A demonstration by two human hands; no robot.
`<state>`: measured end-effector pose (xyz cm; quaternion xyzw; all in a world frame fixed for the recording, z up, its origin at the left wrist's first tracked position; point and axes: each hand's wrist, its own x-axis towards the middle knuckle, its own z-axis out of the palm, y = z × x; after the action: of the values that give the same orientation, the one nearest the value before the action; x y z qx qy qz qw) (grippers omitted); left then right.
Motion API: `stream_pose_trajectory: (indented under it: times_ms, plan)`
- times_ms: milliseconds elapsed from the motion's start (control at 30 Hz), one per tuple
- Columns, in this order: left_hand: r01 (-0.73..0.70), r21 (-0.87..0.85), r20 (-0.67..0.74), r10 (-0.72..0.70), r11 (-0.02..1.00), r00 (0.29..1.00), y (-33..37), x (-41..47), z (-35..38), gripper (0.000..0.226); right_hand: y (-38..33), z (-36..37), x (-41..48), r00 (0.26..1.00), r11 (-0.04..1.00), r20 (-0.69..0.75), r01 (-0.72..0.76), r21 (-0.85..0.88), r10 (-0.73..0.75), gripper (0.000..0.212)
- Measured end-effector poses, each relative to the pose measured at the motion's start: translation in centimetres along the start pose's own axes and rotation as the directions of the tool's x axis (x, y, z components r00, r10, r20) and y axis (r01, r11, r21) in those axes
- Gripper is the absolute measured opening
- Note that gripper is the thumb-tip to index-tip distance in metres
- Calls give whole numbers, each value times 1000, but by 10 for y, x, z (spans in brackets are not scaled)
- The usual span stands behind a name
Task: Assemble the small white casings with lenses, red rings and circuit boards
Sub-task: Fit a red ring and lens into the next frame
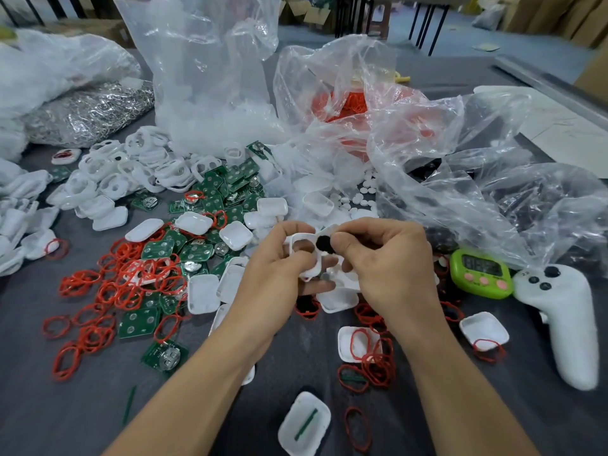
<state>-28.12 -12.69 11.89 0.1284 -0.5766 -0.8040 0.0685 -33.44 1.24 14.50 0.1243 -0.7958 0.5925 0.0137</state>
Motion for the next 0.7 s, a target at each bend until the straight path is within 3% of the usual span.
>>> stream_pose_trajectory:
  times_ms: [167, 333, 600, 700]
  plan:
    - [64, -60, 135, -55, 996, 989, 0, -1, 2, 57, 0, 11, -6, 999, 993, 10, 41, -115, -40, 16]
    - [99, -160, 136, -77, 982, 988, 2, -1, 4, 42, 3, 16, -9, 992, 980, -69, 88, -181, -102, 7]
    - [47, -41, 34, -46, 998, 998, 2, -6, 10, 36, 0, 20, -13, 981, 963, -123, 115, -244, -148, 5]
    - [23, -33, 29, -22, 999, 999, 4, -9, 12, 35, -3, 23, -16, 963, 963, -212, 112, -246, -166, 13]
